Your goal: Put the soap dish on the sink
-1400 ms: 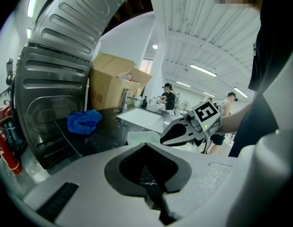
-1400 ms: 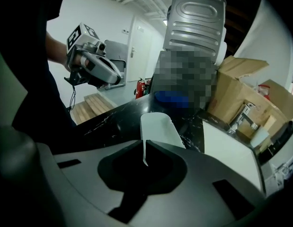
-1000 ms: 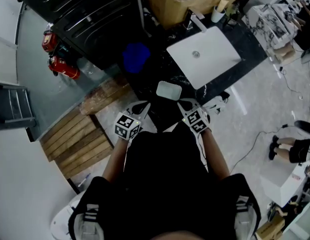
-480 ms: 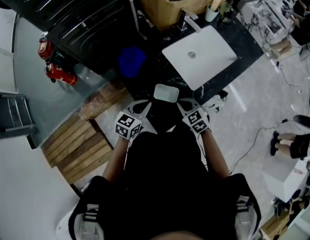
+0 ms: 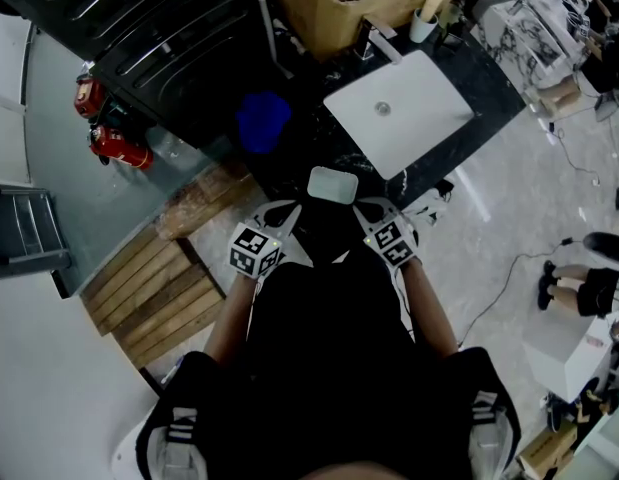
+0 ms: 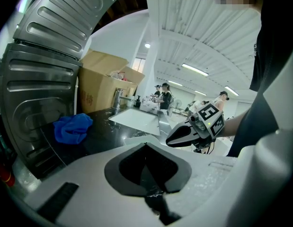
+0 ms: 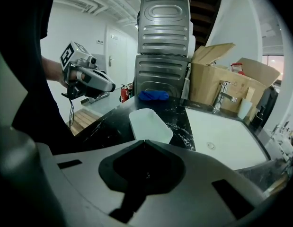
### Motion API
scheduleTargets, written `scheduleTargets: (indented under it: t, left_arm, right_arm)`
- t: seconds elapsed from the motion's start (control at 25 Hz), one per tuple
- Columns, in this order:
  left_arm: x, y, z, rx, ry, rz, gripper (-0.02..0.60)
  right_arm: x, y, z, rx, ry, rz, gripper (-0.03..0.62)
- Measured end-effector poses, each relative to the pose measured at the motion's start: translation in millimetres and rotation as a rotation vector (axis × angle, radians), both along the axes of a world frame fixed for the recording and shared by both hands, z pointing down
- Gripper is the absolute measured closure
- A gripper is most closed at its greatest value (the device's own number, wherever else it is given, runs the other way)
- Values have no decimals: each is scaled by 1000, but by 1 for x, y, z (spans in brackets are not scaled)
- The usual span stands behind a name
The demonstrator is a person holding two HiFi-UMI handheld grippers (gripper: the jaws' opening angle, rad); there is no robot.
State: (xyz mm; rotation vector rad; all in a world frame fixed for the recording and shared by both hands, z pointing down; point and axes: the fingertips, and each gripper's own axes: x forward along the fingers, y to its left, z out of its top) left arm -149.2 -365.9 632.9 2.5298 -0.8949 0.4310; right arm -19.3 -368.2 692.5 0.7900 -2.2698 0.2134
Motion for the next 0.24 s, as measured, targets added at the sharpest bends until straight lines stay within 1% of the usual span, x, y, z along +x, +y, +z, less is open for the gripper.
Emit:
scheduleTargets:
  t: [0.24]
  left_arm:
    - [-3,1,-1,0,-1,4,581]
  right_arm:
    - [-2,2,-1,2,11,-3,597]
